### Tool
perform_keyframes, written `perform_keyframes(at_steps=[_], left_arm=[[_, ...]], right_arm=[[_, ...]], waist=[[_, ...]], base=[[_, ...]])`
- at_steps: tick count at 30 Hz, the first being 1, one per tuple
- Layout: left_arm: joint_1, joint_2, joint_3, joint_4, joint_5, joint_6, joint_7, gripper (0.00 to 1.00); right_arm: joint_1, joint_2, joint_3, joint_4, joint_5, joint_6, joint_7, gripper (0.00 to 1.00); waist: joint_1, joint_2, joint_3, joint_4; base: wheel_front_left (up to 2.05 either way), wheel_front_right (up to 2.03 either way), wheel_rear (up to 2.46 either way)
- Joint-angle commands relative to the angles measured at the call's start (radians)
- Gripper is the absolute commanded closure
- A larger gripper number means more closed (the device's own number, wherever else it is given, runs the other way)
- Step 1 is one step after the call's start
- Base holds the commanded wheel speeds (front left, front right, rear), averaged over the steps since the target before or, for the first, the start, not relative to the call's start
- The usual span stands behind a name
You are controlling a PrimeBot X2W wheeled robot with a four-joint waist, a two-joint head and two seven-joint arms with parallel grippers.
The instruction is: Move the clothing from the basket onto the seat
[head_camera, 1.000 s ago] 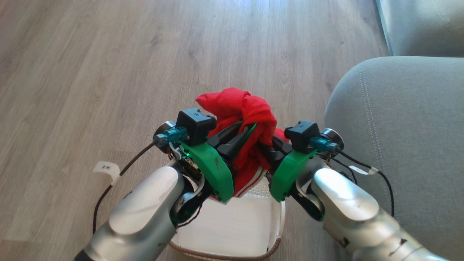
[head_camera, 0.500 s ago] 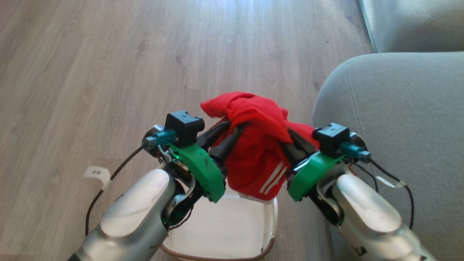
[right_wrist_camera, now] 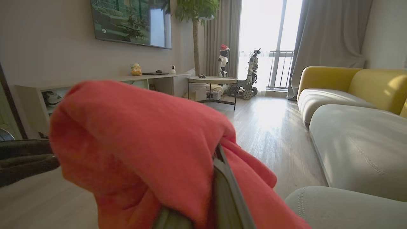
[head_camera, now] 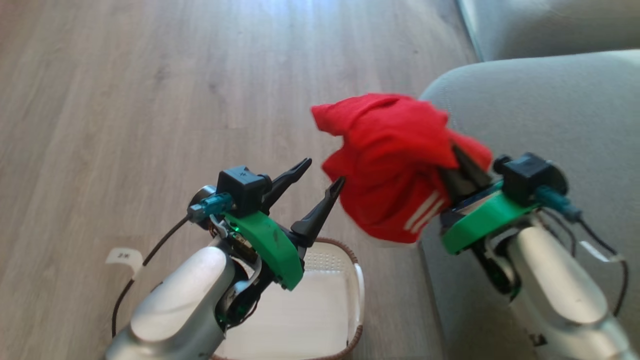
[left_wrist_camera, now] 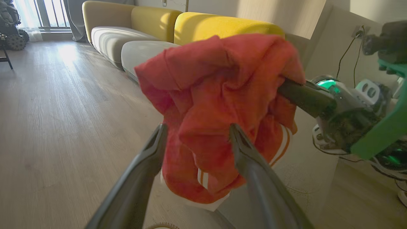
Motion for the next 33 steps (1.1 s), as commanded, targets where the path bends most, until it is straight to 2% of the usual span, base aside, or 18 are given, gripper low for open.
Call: perform_keyframes(at_steps=[1,9,17,33], left_arm=[[-0.044,0.023,0.052,-0.040,-0.007,0.009,-0.011,0.00],[-0.036,0.039,0.051,-0.063,0.007,0.018,-0.036,0.00],[-0.038,0.048,0.047,-0.082,0.019,0.023,-0.053,0.00],[-0.056,0.062,0.039,-0.094,0.032,0.028,-0.057,0.00]], right_arm=[[-0.019,-0.011,-0.009,-0.059,-0.012,0.000,-0.008,1.00],[0.004,-0.069,-0.064,-0.149,-0.054,0.000,-0.008,1.00],[0.041,-0.109,-0.126,-0.233,-0.070,0.000,-0.008,1.00],[0.084,-0.108,-0.190,-0.345,-0.091,0.000,-0.008,1.00]], waist=[[0.0000,0.0000,0.003,-0.027],[0.0000,0.0000,0.010,-0.138],[0.0000,0.0000,0.021,-0.280],[0.0000,0.0000,0.068,-0.472]], base=[[0.00,0.00,0.00],[0.00,0.00,0.00],[0.00,0.00,0.00],[0.00,0.00,0.00]])
